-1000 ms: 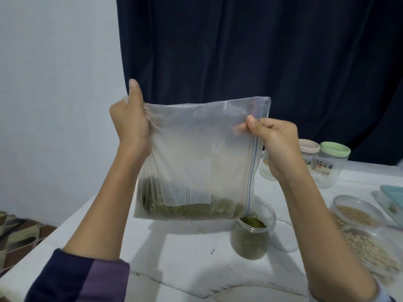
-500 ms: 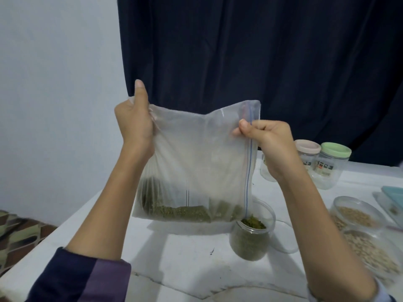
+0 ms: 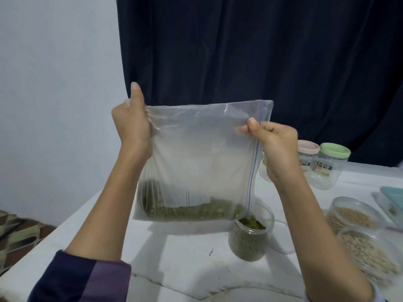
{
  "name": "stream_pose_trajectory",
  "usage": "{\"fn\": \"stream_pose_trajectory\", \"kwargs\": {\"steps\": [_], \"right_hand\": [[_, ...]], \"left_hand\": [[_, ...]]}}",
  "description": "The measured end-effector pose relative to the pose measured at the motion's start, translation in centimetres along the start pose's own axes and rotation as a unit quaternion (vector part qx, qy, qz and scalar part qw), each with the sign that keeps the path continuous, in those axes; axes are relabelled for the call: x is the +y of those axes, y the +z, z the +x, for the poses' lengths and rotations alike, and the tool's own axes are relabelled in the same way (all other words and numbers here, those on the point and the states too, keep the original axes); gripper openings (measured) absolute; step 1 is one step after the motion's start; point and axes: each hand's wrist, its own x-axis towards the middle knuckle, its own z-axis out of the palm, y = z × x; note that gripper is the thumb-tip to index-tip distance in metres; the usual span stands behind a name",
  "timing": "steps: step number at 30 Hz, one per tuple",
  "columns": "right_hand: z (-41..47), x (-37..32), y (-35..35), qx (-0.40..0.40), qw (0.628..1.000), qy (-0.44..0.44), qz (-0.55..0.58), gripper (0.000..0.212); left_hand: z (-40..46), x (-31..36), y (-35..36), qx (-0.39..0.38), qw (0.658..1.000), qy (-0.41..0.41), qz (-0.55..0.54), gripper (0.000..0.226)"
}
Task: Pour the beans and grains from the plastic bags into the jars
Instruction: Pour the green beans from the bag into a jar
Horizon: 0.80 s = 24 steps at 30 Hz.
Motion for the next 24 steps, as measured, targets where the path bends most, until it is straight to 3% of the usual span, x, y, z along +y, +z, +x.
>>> {"fn": "stream_pose_trajectory", "kwargs": {"steps": [15,24], "right_hand": [[0.42,-0.12,0.02,-0.019,1.0,0.019,0.002,0.023],[0.62,0.21,0.43,0.021,0.999,0.01,0.026,0.024]], "left_hand": [[-0.59,0.21,0.19,-0.003,1.0,0.002,0.004,0.052],[-0.63,0.36,0.1,0.007,1.0,-0.001,0.007,0.053]]}}
